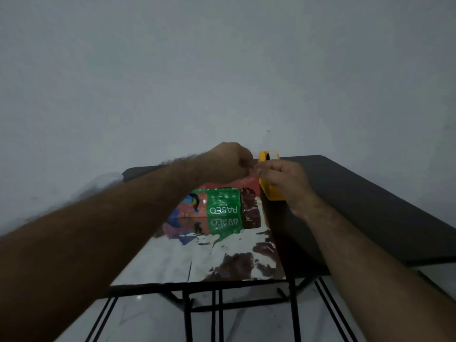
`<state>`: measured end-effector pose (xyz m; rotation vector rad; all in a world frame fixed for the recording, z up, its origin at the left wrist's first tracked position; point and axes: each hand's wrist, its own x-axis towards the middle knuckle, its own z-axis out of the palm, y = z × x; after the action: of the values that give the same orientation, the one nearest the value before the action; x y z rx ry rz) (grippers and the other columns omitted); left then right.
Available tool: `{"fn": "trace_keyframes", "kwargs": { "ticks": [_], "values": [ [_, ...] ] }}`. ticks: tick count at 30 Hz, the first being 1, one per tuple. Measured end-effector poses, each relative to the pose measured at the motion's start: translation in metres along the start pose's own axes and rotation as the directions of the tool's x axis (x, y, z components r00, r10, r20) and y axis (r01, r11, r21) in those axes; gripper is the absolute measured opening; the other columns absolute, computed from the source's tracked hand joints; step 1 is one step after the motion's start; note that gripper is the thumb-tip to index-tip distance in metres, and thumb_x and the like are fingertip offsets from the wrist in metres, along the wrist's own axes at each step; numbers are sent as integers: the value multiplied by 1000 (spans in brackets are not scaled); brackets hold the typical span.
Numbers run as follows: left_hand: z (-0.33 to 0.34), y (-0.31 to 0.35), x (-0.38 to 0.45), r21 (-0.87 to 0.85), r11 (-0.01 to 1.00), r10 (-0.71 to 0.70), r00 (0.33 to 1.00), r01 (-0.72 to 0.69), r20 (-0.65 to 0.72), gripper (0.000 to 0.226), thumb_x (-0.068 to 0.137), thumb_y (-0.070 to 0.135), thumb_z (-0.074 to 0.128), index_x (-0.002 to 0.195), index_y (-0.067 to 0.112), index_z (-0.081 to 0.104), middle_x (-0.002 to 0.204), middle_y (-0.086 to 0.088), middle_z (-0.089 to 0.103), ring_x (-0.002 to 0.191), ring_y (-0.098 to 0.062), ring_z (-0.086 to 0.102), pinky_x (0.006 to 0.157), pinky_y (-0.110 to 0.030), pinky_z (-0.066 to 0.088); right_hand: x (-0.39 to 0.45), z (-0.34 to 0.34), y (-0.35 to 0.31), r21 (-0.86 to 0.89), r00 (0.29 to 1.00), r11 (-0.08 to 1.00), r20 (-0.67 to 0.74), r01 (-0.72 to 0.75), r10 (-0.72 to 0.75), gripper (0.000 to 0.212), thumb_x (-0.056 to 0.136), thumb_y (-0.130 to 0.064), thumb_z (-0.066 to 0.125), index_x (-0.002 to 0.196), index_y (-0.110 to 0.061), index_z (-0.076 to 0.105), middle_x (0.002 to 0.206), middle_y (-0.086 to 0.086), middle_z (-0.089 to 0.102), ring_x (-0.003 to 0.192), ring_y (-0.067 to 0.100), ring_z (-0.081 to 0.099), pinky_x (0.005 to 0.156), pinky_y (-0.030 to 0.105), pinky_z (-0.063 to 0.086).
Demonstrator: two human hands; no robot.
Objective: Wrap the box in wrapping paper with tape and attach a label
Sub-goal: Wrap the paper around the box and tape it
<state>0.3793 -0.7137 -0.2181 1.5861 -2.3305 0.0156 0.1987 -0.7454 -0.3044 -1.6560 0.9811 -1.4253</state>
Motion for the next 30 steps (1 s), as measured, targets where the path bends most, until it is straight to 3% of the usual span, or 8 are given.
{"fn": "trace_keyframes", "kwargs": {
  "ticks": [4, 11, 13, 17, 21, 26, 28, 30],
  "values": [
    [-16, -8, -6, 70, 995, 64, 998, -65, 16, 16, 98, 20, 67, 111, 20, 77, 87, 12, 61, 90, -13, 58, 80, -25, 41, 5, 8, -19, -14, 994, 1000, 105, 3, -2, 10, 81, 0, 79, 89, 6, 80, 104, 19, 78, 88, 14, 72, 67, 12, 55],
    [-31, -21, -18, 111, 987, 116, 992, -120, 40, 17, 98, 21, 67, 112, 17, 77, 77, 21, 53, 85, -12, 56, 77, -23, 37, 7, 20, -38, -52, 987, 998, 157, -21, 29, 10, 84, 2, 76, 90, 9, 78, 113, 14, 77, 104, 21, 73, 66, 12, 54],
    [-34, -26, -21, 89, 989, 117, 992, -121, 41, 16, 98, 20, 68, 110, 18, 77, 76, 22, 55, 80, -10, 56, 77, -23, 39, 5, 23, -43, -48, 983, 998, 176, -40, 48, 12, 87, 0, 74, 94, 9, 78, 108, 24, 76, 95, 26, 74, 64, 13, 55],
    [-38, -29, -28, 54, 991, 120, 992, -122, 37, 17, 98, 18, 67, 112, 18, 77, 82, 18, 60, 86, -10, 58, 81, -25, 45, 0, 32, -50, -38, 972, 995, 213, -91, 97, 11, 86, 3, 73, 94, 9, 77, 104, 29, 75, 71, 16, 70, 57, 20, 54],
    [-41, -31, -32, 51, 990, 129, 991, -130, 32, 18, 96, 16, 68, 112, 18, 77, 91, 11, 65, 91, -12, 60, 83, -25, 45, -3, 39, -55, -19, 972, 994, 209, -107, 109, 4, 85, 4, 74, 85, 7, 76, 100, 21, 78, 67, 16, 70, 57, 24, 54],
    [-42, -37, -33, 30, 995, 94, 995, -95, 31, 18, 96, 18, 71, 113, 17, 78, 88, 12, 65, 90, -12, 61, 82, -26, 46, -3, 47, -59, -10, 960, 993, 255, -115, 114, 13, 85, 8, 72, 73, 3, 72, 100, 11, 79, 73, 22, 70, 62, 32, 57],
    [-41, -42, -32, -9, 997, 75, 997, -75, 16, 14, 95, 22, 74, 107, 16, 80, 93, 7, 73, 88, -11, 64, 83, -30, 53, -3, 49, -58, -30, 964, 994, 241, -108, 112, 22, 86, 6, 71, 67, -3, 70, 107, 10, 78, 72, 18, 68, 61, 30, 54],
    [-41, -51, -32, -90, 995, 32, 999, -33, -15, 13, 92, 26, 78, 97, 15, 82, 87, 6, 77, 80, -9, 69, 80, -31, 57, -1, 49, -55, -14, 972, 993, 202, -117, 117, 15, 86, 2, 72, 72, -6, 73, 114, 15, 75, 77, 20, 67, 66, 33, 55]
  ]
}}
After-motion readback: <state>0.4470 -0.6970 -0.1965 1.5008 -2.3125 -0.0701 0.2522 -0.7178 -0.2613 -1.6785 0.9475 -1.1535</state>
